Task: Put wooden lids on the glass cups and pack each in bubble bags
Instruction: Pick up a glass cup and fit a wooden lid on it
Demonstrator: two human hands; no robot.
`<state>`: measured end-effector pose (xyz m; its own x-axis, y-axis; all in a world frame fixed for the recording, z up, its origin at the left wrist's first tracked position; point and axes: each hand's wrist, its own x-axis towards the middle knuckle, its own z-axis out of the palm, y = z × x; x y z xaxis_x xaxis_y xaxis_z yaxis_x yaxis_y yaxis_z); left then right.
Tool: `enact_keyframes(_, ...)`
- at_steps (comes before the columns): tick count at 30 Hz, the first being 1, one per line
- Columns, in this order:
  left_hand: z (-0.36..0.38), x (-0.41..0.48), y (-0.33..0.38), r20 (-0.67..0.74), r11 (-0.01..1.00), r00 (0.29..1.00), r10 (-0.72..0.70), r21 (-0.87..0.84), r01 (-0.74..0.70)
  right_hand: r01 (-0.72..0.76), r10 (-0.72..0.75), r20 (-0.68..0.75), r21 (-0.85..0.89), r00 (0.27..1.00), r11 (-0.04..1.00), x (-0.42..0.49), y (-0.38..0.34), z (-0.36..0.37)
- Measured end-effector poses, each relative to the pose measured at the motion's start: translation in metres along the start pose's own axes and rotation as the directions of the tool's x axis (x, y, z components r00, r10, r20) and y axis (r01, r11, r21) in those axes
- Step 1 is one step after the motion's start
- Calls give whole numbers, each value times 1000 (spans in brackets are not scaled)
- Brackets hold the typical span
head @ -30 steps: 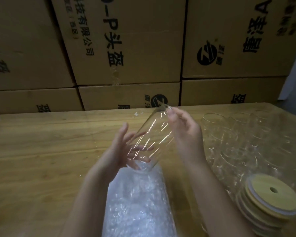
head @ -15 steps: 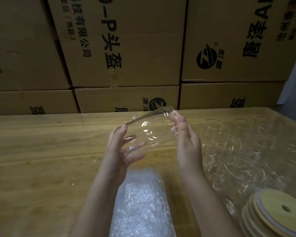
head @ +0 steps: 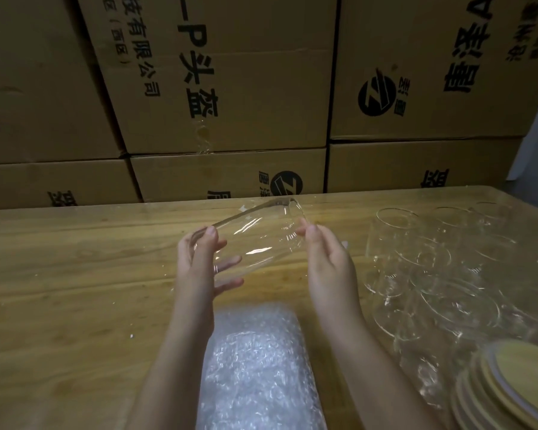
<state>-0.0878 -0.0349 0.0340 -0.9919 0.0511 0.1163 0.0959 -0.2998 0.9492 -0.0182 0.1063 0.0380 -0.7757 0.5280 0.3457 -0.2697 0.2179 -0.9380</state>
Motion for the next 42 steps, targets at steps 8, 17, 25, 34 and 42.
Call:
enact_keyframes(8,3,-5,1,3,994,1000,6,113,-7,2,2,-25,161,1000,987,-2,-2,0)
enact_keyframes(17,-3,-5,3,97,978,992,-75,199,55,31,-34,25,119,999,992,-5,-7,0)
enact_keyframes(25,-5,-3,5,74,983,981,-179,43,176,-145,124,143,150,982,978,-2,-6,-1)
enact_keyframes(34,-15,1,10,-39,986,985,-166,3,166,-15,12,58,46,998,999,-3,0,4)
enact_keyframes(42,-21,0,16,-38,986,987,-155,60,157,26,-29,54,49,998,998,-5,-6,3)
